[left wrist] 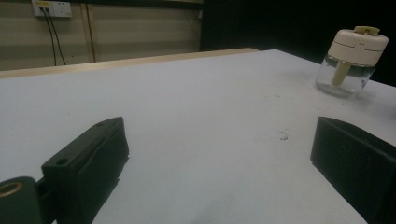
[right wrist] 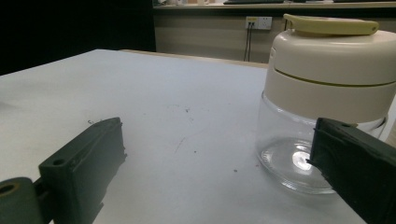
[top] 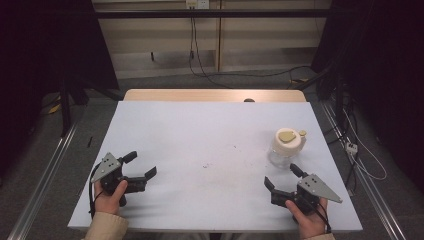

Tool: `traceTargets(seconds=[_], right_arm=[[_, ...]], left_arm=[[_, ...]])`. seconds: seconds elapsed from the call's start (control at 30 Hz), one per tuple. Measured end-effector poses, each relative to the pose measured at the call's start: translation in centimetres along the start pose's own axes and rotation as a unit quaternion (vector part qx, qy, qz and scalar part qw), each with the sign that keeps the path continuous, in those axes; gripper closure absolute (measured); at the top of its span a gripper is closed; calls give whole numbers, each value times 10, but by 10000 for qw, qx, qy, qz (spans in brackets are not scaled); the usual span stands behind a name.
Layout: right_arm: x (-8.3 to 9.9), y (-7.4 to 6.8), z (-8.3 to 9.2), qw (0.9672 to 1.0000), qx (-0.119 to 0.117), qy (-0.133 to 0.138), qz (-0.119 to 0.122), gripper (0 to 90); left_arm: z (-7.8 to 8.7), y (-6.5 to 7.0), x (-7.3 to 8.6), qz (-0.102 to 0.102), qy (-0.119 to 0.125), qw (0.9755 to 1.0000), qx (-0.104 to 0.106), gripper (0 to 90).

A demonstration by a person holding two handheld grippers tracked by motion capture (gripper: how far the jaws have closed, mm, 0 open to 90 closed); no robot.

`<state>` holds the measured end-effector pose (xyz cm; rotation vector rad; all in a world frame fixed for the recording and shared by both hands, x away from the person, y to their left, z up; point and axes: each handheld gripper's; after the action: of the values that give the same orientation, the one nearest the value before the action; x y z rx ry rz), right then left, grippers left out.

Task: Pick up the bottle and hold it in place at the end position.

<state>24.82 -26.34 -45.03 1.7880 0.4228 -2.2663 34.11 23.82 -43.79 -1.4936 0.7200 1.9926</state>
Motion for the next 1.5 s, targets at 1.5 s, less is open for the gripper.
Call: traceTargets(seconds=[1.5], right_arm=[[-14,54,-27,9980,606,-84,-171,49]], left_arm=[[-3,2,0,-129,-61,9999,44,37]])
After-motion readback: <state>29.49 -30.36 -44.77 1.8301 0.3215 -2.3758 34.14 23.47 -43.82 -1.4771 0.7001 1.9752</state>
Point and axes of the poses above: each handheld gripper's, and its own axes: z roughly backward along the jaws, x roughly out of its underside, y roughly to its right, and after that the axes turned 2 degrees about -z, right-handed
